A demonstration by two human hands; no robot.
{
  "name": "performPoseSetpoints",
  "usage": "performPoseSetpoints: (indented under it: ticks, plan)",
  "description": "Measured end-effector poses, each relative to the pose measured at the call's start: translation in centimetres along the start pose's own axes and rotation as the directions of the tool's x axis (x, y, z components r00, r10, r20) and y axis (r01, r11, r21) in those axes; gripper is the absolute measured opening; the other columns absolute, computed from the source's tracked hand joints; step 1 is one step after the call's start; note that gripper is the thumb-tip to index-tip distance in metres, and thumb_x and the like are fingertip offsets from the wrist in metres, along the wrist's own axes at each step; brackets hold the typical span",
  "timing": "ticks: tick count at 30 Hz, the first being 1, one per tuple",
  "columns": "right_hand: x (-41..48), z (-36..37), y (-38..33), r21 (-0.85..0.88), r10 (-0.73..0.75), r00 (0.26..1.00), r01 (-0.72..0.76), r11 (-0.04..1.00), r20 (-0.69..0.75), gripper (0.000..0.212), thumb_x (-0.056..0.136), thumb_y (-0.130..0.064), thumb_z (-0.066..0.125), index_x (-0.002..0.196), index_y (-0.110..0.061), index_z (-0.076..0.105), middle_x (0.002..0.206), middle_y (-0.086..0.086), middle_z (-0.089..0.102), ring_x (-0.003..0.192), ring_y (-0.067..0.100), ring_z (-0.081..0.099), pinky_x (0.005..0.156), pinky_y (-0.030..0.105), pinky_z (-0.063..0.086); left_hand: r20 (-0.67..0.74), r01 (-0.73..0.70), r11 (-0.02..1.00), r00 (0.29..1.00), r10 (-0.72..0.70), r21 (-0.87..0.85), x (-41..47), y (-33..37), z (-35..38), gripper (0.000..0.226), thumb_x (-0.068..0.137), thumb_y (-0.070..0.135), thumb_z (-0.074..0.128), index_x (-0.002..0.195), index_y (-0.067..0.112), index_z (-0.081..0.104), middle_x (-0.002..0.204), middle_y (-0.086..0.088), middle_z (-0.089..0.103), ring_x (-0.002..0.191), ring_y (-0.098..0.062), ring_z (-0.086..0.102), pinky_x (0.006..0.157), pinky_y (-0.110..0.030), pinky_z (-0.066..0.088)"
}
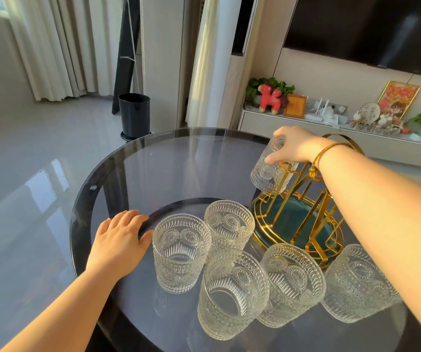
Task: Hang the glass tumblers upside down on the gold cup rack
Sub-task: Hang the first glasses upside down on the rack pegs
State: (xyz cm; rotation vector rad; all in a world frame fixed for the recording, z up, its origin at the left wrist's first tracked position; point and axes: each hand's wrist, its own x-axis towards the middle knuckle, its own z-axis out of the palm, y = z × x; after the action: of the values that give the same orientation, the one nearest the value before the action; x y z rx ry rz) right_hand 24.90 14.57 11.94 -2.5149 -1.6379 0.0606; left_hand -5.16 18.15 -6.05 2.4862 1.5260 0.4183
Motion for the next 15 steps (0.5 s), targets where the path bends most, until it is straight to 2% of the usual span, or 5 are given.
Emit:
performPoseSetpoints:
  ticks: [9,15]
  plan:
    - [-0.15,0.24,-0.08,-0.048,0.002,1.000,-0.003,0.999,-0.005,0.078,0.071,-0.032,0.068,0.133,-0.007,0.029,0.141,0.014,0.037,0.127,0.032,0.035,0.101,0.037,0.032,0.011,0.003,1.000,1.000,-0.003,0.001,0.06,-0.02,-0.02,0.043,0.090,0.040,0.033,0.130,0.027,0.035,0.143,0.003,0.036,0.136,-0.020,0.024,0.114,-0.041,0.014]
    - [-0.41,0.39,0.13,0.003,0.015,0.999,-0.015,1.000,-0.050,0.077,0.071,-0.031,0.068,0.133,-0.008,0.029,0.142,0.013,0.037,0.127,0.031,0.036,0.099,0.036,0.034,0.020,0.010,1.000,1.000,-0.010,0.000,0.00,0.00,-0.02,0.043,0.090,0.041,0.033,0.131,0.027,0.034,0.144,0.003,0.035,0.136,-0.021,0.023,0.114,-0.041,0.013]
